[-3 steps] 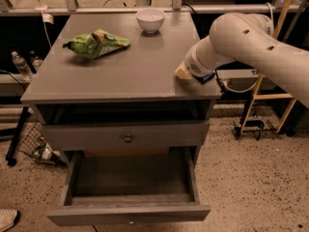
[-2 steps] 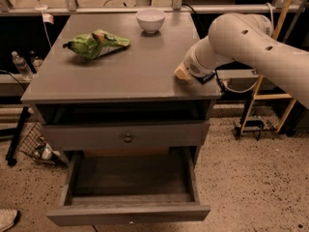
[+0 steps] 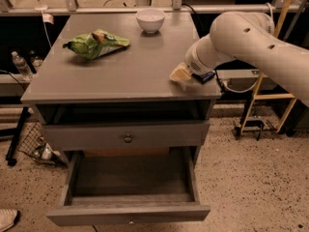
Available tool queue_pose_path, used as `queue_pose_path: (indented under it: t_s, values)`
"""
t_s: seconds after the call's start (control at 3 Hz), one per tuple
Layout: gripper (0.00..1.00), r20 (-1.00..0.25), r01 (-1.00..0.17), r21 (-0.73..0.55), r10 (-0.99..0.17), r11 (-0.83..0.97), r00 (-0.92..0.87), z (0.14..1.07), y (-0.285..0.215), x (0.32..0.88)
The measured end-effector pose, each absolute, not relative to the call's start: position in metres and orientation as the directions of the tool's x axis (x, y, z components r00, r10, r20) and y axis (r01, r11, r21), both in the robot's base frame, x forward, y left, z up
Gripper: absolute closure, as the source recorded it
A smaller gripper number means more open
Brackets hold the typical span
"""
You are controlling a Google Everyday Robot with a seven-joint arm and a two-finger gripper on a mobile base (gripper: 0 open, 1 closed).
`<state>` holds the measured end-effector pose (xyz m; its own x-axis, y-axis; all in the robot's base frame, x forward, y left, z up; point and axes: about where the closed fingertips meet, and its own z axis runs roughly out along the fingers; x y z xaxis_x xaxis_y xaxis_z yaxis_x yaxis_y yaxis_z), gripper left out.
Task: Pick rxbar blueberry from middle drawer and place on counter
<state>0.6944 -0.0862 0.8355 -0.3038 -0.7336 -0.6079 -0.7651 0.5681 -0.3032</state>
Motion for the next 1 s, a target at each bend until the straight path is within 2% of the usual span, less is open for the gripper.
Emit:
queue_pose_path:
  t_s: [0.33,1.0]
  values:
    - [0.00,-0.609,-0.765,-0.305,-0.733,0.568,-0.302,0.837,-0.086,0.695]
    - [0.00,-0.666,-0.609,-0.458,-0.703,0.648,-0.247,0.949,-0.154,0.708]
